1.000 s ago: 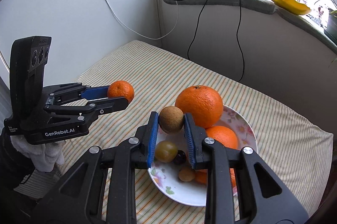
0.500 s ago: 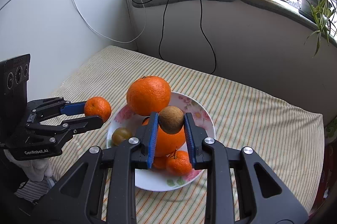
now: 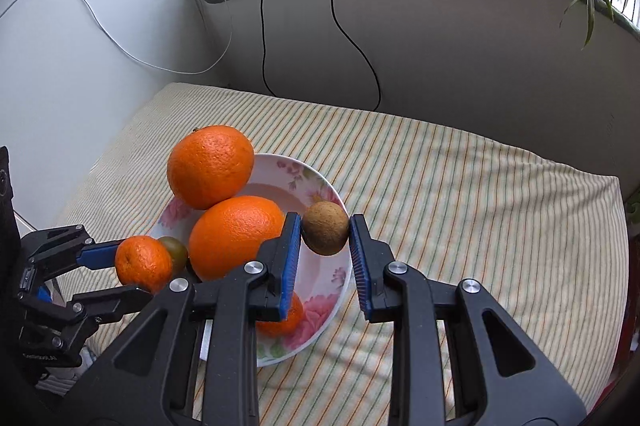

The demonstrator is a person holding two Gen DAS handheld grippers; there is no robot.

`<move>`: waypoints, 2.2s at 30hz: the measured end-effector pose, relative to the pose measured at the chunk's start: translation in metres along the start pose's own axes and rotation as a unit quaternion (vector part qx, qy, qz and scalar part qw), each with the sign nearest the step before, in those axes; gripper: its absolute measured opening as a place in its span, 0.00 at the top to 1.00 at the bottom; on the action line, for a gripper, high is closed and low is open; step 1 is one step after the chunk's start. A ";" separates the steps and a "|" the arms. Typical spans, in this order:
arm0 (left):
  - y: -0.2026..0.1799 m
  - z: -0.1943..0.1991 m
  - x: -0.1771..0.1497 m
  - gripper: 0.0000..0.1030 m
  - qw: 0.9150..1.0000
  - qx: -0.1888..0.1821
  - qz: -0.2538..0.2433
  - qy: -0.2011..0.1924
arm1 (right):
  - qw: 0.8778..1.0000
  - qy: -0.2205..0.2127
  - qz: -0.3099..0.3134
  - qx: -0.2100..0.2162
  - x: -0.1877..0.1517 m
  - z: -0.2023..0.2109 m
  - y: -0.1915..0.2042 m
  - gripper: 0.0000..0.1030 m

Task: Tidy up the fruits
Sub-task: 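Lift the tangerine and kiwi and carry both over the plate, then open the left tool to release the tangerine while the right tool drops the kiwi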

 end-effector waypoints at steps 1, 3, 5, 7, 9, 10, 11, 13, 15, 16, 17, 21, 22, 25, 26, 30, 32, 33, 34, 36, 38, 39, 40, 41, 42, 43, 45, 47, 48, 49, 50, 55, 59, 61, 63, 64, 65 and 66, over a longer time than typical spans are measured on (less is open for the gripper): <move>-0.003 -0.002 -0.001 0.64 1.000 -0.002 -0.002 0.002 | 1.000 0.002 -0.002 0.000 -0.001 -0.002 -0.002 0.75; -0.008 -0.004 -0.002 0.64 1.000 -0.005 -0.006 0.006 | 1.000 0.006 -0.006 0.000 -0.003 -0.006 -0.005 0.75; -0.012 -0.007 -0.003 0.64 1.000 -0.008 -0.008 0.009 | 1.000 0.008 -0.008 0.000 -0.004 -0.009 -0.006 0.75; -0.015 -0.010 -0.004 0.64 1.000 -0.010 -0.010 0.012 | 1.000 0.010 -0.009 0.002 -0.005 -0.011 -0.007 0.75; -0.017 -0.011 -0.006 0.64 1.000 -0.011 -0.011 0.014 | 1.000 0.013 -0.008 0.003 -0.007 -0.012 -0.007 0.75; -0.018 -0.013 -0.006 0.64 1.000 -0.012 -0.012 0.015 | 1.000 0.013 -0.008 0.003 -0.007 -0.013 -0.007 0.75; -0.018 -0.013 -0.006 0.64 1.000 -0.012 -0.013 0.016 | 1.000 0.014 -0.008 0.004 -0.007 -0.013 -0.006 0.75; -0.020 -0.014 -0.007 0.64 1.000 -0.011 -0.016 0.017 | 1.000 0.014 -0.009 0.005 -0.008 -0.014 -0.006 0.75; -0.020 -0.015 -0.007 0.64 1.000 -0.010 -0.018 0.018 | 1.000 0.015 -0.010 0.007 -0.007 -0.015 -0.007 0.75; -0.020 -0.015 -0.007 0.64 1.000 -0.009 -0.018 0.018 | 1.000 0.016 -0.010 0.008 -0.008 -0.015 -0.006 0.75; -0.020 -0.015 -0.006 0.64 1.000 -0.008 -0.018 0.018 | 1.000 0.017 -0.010 0.008 -0.008 -0.016 -0.006 0.75; -0.021 -0.015 -0.006 0.64 1.000 -0.006 -0.019 0.018 | 1.000 0.019 -0.010 0.009 -0.007 -0.018 -0.005 0.75; -0.021 -0.015 -0.006 0.64 1.000 -0.006 -0.020 0.018 | 1.000 0.019 -0.010 0.009 -0.007 -0.018 -0.005 0.75; -0.020 -0.016 -0.007 0.64 1.000 -0.005 -0.021 0.019 | 1.000 0.020 -0.008 0.010 -0.008 -0.018 -0.005 0.75; -0.019 -0.017 -0.008 0.64 1.000 -0.005 -0.021 0.020 | 1.000 0.021 -0.008 0.011 -0.008 -0.019 -0.005 0.75; -0.017 -0.017 -0.008 0.64 1.000 -0.006 -0.018 0.020 | 1.000 0.023 -0.008 0.011 -0.009 -0.020 -0.005 0.75; -0.016 -0.017 -0.009 0.64 1.000 -0.006 -0.017 0.020 | 1.000 0.025 -0.008 0.011 -0.009 -0.021 -0.005 0.75; -0.016 -0.017 -0.009 0.64 1.000 -0.006 -0.017 0.020 | 1.000 0.026 -0.008 0.012 -0.010 -0.021 -0.005 0.75; -0.016 -0.017 -0.009 0.64 1.000 -0.005 -0.017 0.020 | 1.000 0.027 -0.008 0.012 -0.009 -0.022 -0.005 0.75; -0.015 -0.017 -0.009 0.64 1.000 -0.004 -0.016 0.021 | 1.000 0.027 -0.007 0.011 -0.009 -0.022 -0.005 0.75; -0.013 -0.017 -0.009 0.64 1.000 -0.003 -0.014 0.022 | 1.000 0.027 -0.008 0.010 -0.009 -0.022 -0.005 0.75; -0.013 -0.017 -0.009 0.64 1.000 -0.003 -0.013 0.022 | 1.000 0.027 -0.007 0.010 -0.009 -0.022 -0.005 0.75; -0.013 -0.017 -0.009 0.64 1.000 -0.002 -0.012 0.022 | 1.000 0.026 -0.006 0.010 -0.008 -0.022 -0.005 0.75; -0.013 -0.017 -0.009 0.64 1.000 -0.002 -0.012 0.022 | 1.000 0.026 -0.006 0.010 -0.009 -0.022 -0.005 0.75; -0.012 -0.017 -0.009 0.64 1.000 -0.001 -0.012 0.022 | 1.000 0.026 -0.005 0.011 -0.009 -0.022 -0.005 0.75; -0.011 -0.017 -0.010 0.64 1.000 0.000 -0.012 0.023 | 1.000 0.027 -0.004 0.011 -0.009 -0.022 -0.004 0.75; -0.011 -0.017 -0.009 0.64 1.000 0.001 -0.012 0.022 | 1.000 0.028 -0.003 0.013 -0.009 -0.022 -0.003 0.75; -0.010 -0.018 -0.010 0.63 1.000 0.001 -0.011 0.024 | 1.000 0.028 -0.003 0.011 -0.010 -0.022 -0.003 0.66; -0.010 -0.018 -0.010 0.63 1.000 0.003 -0.011 0.026 | 1.000 0.027 -0.002 0.010 -0.010 -0.021 -0.003 0.62; -0.009 -0.019 -0.010 0.63 1.000 0.005 -0.011 0.028 | 1.000 0.026 -0.002 0.009 -0.010 -0.021 -0.003 0.54; -0.009 -0.020 -0.011 0.63 0.999 0.007 -0.010 0.029 | 1.000 0.024 -0.001 0.008 -0.009 -0.020 -0.003 0.52; -0.008 -0.017 -0.008 0.50 1.000 0.012 -0.010 0.018 | 1.000 0.021 -0.002 0.008 -0.009 -0.017 -0.002 0.52; -0.006 -0.012 -0.005 0.50 1.000 0.016 -0.011 0.012 | 1.000 0.017 -0.008 0.010 -0.009 -0.012 -0.003 0.51; -0.004 -0.010 -0.006 0.50 1.000 0.019 -0.012 0.009 | 1.000 0.014 -0.011 0.011 -0.009 -0.008 -0.004 0.49; -0.003 -0.009 -0.006 0.50 1.000 0.019 -0.010 0.008 | 1.000 0.010 -0.014 0.011 -0.010 -0.004 -0.004 0.46; -0.003 -0.008 -0.006 0.50 1.000 0.019 -0.010 0.008 | 1.000 0.008 -0.015 0.012 -0.010 -0.002 -0.003 0.46; -0.003 -0.007 -0.006 0.50 1.000 0.020 -0.011 0.007 | 1.000 0.006 -0.016 0.012 -0.010 0.000 -0.003 0.45; -0.003 -0.006 -0.006 0.50 1.000 0.021 -0.012 0.006 | 1.000 0.004 -0.017 0.012 -0.011 0.003 -0.003 0.45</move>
Point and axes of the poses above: each gripper's, at about its wrist camera, not at the fingertips, and z roughly against the way its jaws point, y to its left, x to its top, the point moved 10 cm from there along -z, roughly the way its jaws point, and after that the axes turned 2 degrees about -z, right-handed, at the moved point
